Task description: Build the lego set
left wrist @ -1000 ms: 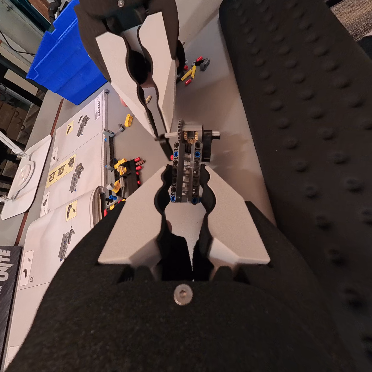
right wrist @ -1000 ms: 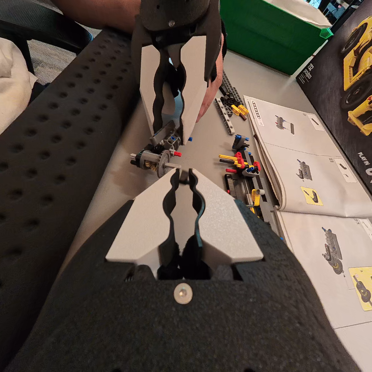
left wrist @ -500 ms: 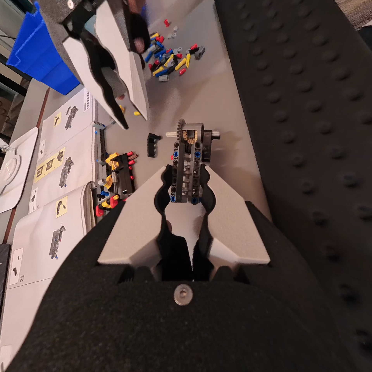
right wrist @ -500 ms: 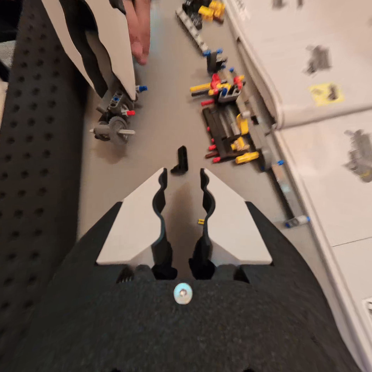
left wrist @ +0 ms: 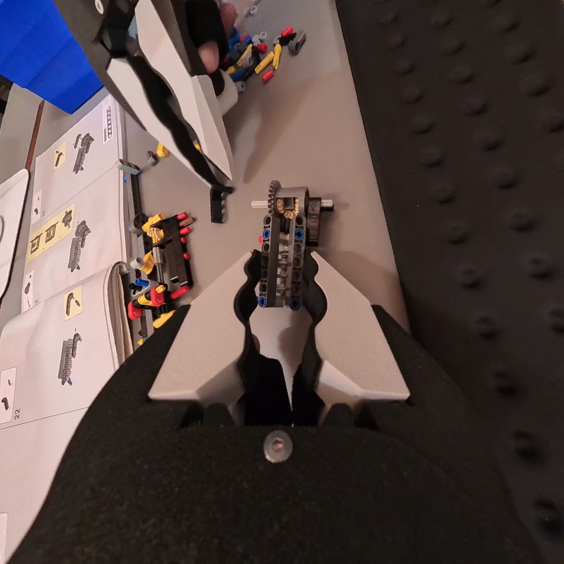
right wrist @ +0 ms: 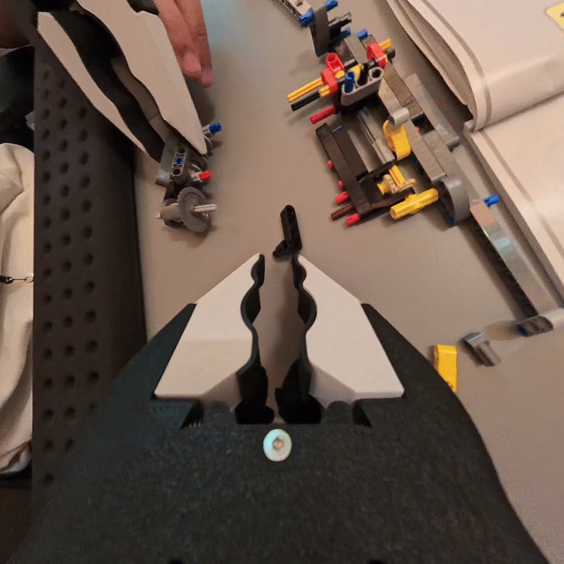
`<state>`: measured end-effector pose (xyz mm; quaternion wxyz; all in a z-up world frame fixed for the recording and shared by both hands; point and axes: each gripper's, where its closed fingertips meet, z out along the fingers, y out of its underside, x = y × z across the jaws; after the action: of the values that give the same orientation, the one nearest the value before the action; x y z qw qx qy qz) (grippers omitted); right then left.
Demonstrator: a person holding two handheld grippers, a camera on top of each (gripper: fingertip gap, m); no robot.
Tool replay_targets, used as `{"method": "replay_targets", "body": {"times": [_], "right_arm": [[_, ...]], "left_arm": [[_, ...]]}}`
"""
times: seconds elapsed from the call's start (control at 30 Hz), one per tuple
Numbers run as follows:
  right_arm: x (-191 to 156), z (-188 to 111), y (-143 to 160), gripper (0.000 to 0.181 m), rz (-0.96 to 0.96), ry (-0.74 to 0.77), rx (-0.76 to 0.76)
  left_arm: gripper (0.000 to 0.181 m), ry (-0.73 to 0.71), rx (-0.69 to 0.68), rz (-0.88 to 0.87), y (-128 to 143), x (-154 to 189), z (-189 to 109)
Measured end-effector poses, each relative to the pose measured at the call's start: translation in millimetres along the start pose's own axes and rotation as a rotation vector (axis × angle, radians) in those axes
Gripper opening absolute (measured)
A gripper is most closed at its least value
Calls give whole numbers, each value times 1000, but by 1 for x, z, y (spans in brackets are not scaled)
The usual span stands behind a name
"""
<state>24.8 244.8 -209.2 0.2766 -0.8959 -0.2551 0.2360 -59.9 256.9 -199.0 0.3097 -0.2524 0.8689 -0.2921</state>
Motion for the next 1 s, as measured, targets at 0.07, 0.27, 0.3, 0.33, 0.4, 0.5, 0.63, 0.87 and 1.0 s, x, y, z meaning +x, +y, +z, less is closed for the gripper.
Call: {"method": "replay_targets", "body": {"times": [0.07, 0.27, 0.3, 0.33, 0.4, 0.5, 0.63, 0.87, 1.0], "right_arm": [[-3, 1, -1, 16, 44, 17, 17], [-1, 9, -7, 10, 148, 111, 65], [1, 9, -7, 6, 155, 143, 64], [4, 8, -6, 0, 161, 182, 59], [0, 9, -8, 0, 144, 191, 71], [0, 7, -6, 0, 128, 239, 66], [11, -3, -14, 13, 139, 331, 149], [13, 12, -18, 20, 228, 331, 154], [14, 12, -19, 13, 139, 412, 137]], "left_arm": [[26, 4, -2, -6, 0, 1, 1], [26, 10, -8, -46, 0, 0, 1], [26, 10, -10, -56, 0, 0, 1], [26, 13, -11, -69, 0, 0, 1], [26, 25, -14, -89, 0, 0, 0], [26, 19, -21, -81, 1, 0, 0], [26, 11, -26, -67, 1, 0, 0], [26, -5, -29, -78, 1, -3, 0], [26, -48, -36, -128, 4, -15, -2]]}}
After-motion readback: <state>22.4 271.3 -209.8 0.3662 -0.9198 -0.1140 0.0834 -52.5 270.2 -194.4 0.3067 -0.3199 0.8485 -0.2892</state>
